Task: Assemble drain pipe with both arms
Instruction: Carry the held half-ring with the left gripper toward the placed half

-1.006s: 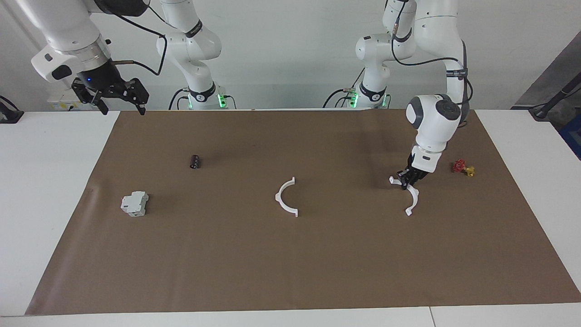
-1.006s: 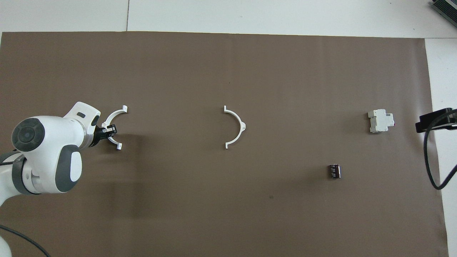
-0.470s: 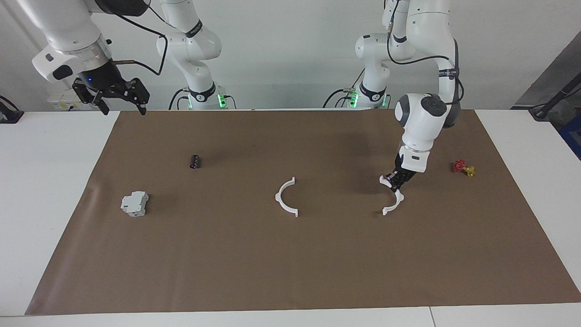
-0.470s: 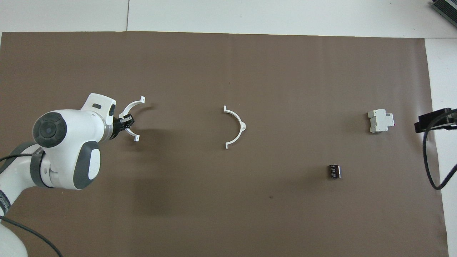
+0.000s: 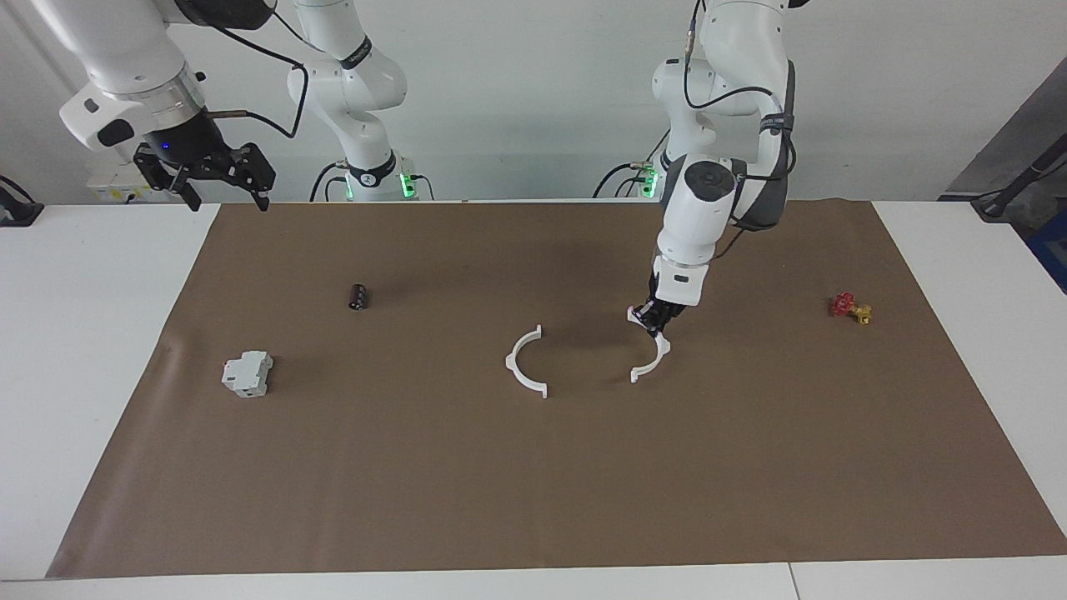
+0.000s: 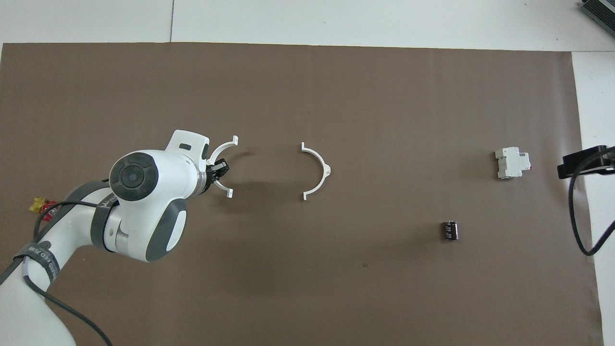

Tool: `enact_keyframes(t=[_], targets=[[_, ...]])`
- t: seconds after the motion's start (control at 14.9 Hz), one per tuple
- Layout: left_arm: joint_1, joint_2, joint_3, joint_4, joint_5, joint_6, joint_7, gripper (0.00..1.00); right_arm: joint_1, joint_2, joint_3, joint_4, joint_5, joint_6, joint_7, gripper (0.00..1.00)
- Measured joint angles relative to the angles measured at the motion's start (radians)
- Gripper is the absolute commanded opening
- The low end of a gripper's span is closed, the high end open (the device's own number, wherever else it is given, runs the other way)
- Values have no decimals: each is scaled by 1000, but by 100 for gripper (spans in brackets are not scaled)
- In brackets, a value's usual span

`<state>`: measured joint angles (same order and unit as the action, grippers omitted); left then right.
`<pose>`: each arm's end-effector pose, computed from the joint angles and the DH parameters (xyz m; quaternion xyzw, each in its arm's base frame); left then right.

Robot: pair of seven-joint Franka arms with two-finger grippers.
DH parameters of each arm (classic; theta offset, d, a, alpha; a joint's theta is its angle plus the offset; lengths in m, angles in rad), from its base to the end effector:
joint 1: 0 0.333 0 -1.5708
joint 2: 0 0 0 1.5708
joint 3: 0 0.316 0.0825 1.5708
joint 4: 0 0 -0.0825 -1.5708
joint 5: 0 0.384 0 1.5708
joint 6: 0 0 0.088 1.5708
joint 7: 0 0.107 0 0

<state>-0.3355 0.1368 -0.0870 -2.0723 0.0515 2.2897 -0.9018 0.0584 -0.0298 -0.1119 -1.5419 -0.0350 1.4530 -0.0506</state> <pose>0.5287 -0.2354 0.3730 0.9741 0.2220 0.0407 0.0138 0.5321 -0.0336 0.6441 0.9994 -0.0029 -0.0304 0.0142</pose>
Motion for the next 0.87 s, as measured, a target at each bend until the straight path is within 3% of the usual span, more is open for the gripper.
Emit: enact_keyframes(t=[0.2, 0.54, 0.87], targets=[[-49, 22, 0, 108, 26, -80, -115, 0, 0, 0, 0, 0, 0, 0, 0, 100], [-186, 85, -1, 149, 51, -67, -305, 0, 0, 0, 0, 0, 0, 0, 0, 100], [-202, 194, 10, 191, 88, -17, -332, 0, 0, 0, 0, 0, 1, 0, 0, 100]])
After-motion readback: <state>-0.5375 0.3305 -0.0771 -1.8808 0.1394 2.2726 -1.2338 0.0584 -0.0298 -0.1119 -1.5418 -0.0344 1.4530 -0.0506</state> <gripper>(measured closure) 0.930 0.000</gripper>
